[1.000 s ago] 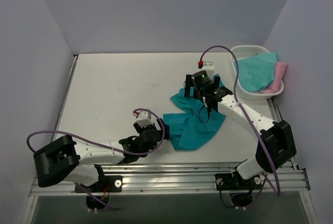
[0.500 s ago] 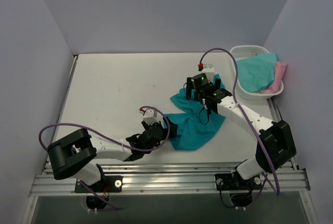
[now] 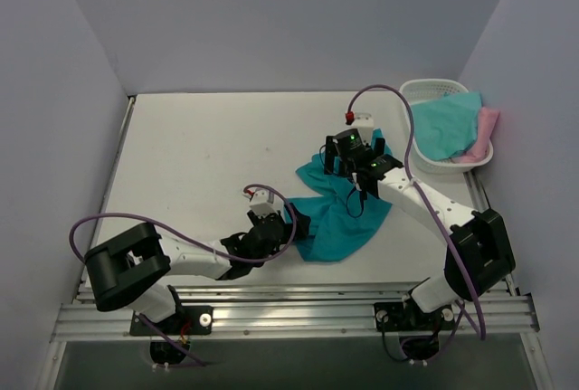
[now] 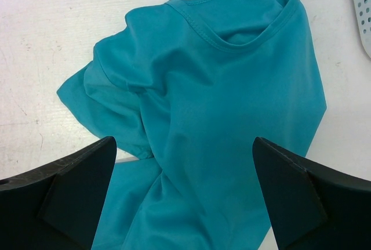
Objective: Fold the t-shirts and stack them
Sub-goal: Flatten the tshirt out
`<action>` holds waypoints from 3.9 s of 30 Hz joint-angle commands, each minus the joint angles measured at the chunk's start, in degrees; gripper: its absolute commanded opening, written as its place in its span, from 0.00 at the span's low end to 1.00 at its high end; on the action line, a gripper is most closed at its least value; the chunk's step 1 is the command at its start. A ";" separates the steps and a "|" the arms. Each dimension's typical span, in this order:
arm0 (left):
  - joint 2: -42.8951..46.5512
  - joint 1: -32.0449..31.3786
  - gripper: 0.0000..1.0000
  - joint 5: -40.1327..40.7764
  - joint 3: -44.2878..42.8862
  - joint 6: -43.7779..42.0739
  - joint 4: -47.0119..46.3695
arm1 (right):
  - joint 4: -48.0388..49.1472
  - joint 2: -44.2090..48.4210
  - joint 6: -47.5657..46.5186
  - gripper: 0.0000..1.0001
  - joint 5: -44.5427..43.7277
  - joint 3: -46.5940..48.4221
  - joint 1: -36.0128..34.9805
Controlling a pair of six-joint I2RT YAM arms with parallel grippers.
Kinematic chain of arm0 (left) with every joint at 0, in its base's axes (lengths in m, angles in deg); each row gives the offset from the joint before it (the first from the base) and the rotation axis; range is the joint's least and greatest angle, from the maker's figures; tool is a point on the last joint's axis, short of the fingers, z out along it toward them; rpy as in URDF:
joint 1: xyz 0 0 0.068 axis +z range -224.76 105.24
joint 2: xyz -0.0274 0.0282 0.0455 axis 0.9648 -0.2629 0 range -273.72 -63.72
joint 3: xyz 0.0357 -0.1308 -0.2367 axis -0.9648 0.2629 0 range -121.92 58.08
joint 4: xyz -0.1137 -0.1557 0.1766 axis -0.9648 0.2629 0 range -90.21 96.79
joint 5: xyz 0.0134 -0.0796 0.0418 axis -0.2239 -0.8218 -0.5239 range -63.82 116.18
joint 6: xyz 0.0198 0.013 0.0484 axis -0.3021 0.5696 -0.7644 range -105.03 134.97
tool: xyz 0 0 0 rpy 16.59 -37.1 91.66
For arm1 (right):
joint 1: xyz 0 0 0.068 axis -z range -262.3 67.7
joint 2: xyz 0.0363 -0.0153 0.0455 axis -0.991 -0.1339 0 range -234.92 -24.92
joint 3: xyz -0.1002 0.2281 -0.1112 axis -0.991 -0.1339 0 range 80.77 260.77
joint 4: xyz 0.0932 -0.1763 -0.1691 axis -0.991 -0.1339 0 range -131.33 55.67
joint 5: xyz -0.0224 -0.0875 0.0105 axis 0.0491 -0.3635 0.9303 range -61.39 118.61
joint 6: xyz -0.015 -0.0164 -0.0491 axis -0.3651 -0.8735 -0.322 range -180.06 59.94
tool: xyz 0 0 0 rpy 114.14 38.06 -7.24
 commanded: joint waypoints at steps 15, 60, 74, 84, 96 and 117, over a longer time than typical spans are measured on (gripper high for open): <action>-1.72 0.20 0.28 -1.26 -3.92 0.94 0.19 | 0.26 1.23 -0.35 1.00 -2.35 -1.14 0.90; 33.16 5.74 0.02 12.10 8.99 -0.21 27.09 | 5.36 -49.74 2.81 1.00 18.66 50.80 -11.67; 35.37 6.53 0.02 11.92 10.49 0.06 28.23 | 6.85 -57.75 4.30 0.43 20.32 50.21 -11.40; 35.81 6.79 0.02 12.10 11.19 0.06 27.53 | 9.83 -57.92 4.57 0.00 20.24 43.70 -11.31; 33.88 7.50 0.02 11.66 10.75 -0.91 25.43 | 4.75 -31.61 0.44 0.00 4.53 34.56 -11.40; 32.82 13.72 0.02 10.96 4.70 -8.46 24.54 | -22.32 28.62 20.72 0.00 -13.87 -8.07 -11.84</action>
